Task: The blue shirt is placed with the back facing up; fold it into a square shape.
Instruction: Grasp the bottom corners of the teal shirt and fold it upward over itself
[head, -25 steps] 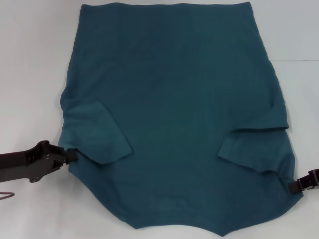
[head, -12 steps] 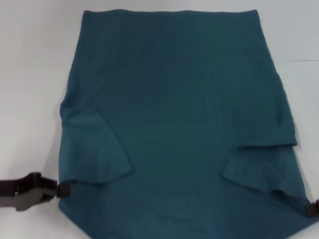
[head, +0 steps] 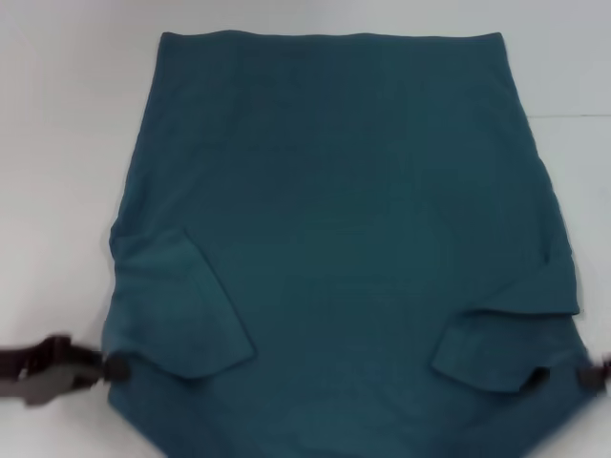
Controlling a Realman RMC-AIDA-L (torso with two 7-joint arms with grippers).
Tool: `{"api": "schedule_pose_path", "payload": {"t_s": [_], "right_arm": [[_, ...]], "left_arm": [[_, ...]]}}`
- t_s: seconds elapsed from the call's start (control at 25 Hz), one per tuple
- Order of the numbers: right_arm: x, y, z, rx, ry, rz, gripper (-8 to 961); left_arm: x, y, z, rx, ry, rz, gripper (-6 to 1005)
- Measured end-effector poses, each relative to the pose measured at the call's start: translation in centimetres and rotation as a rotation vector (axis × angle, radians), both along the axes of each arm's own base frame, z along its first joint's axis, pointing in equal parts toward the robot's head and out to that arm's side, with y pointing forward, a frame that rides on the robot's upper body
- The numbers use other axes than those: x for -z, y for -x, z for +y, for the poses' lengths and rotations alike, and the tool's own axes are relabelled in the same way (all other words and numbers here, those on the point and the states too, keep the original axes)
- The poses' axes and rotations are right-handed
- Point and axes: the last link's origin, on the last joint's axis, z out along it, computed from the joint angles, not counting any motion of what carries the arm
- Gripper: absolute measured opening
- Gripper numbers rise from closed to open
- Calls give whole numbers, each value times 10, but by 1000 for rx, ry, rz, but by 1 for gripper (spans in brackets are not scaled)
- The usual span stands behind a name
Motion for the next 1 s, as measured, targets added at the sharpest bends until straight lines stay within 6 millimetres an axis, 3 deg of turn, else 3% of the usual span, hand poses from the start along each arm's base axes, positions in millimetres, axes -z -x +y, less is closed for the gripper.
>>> {"api": "schedule_pose_path", "payload": {"t_s": [0.12,0.16,0.32,0.56,1.0], "right_arm": [[-4,10,23,-16,-120,33,39],[-8,18,40,-18,-213,58,39],[-11,25,64,-4,-335,68,39],[1,36,103,7,-501,6,40],[15,53,147,-16,-648,-134,39]], "left_arm": [[7,-9,26,-2,-26,8,7],[10,-13,37,0,-38,12,7],[16,-29,79,-9,-114,62,7],[19,-54,138,-3,-276,162,6],[33,-74,187,20,-474,378,6]]}}
